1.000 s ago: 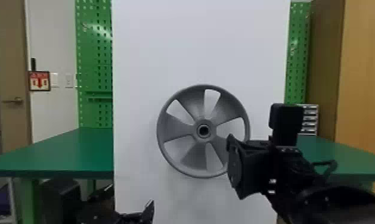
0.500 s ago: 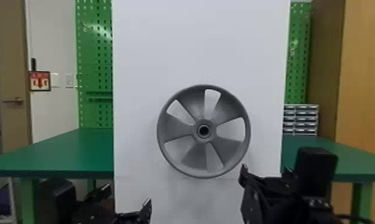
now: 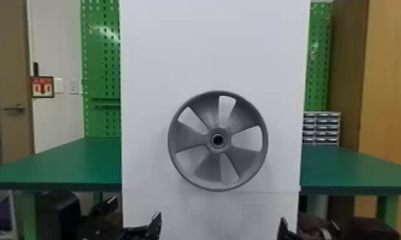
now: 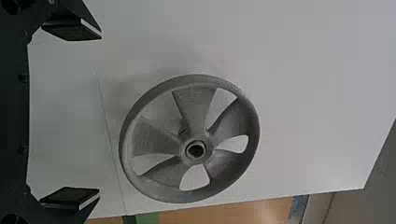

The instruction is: Hold the wheel and insert it

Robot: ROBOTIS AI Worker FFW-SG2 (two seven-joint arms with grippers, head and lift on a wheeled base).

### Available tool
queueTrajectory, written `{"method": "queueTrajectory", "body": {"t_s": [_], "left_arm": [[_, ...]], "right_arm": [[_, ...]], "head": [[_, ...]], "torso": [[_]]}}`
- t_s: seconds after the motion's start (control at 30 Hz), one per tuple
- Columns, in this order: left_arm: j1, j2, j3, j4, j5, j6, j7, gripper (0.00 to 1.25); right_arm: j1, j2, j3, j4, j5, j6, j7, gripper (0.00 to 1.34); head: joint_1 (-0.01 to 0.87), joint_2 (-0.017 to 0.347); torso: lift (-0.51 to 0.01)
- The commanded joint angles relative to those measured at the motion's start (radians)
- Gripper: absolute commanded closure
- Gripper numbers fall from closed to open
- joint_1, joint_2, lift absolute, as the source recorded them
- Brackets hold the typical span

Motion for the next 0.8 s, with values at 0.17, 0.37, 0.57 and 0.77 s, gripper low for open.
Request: {"method": "queueTrajectory", "body": {"t_s": [0.17,0.37,0.57,0.77], "left_arm": [[-0.004,-0.001,-0.003,0.000,-0.004,0.000,0.000,0.10],[0.002,-0.001,-0.001,0.000,-0.005,0.000,0.000,0.10],[0.005,-0.001,0.005,0.000,-0.008,0.000,0.000,0.10],[0.008,-0.001,0.008,0.000,-0.008,-0.002,-0.002,0.10]], "right_arm": [[0.131,0.006,0.006,0.054,0.017,-0.158,0.000,0.16],[0.178,0.005,0.023,0.119,0.046,-0.251,0.002,0.16],[0.185,-0.008,0.045,0.197,0.069,-0.346,0.011,0.16],[0.191,-0.008,0.051,0.226,0.104,-0.377,0.014,0.16]], "head": [[0.097,0.015],[0.097,0.015],[0.097,0.015],[0.097,0.015]], "torso": [[-0.442],[-0.442],[-0.442],[-0.442]]}}
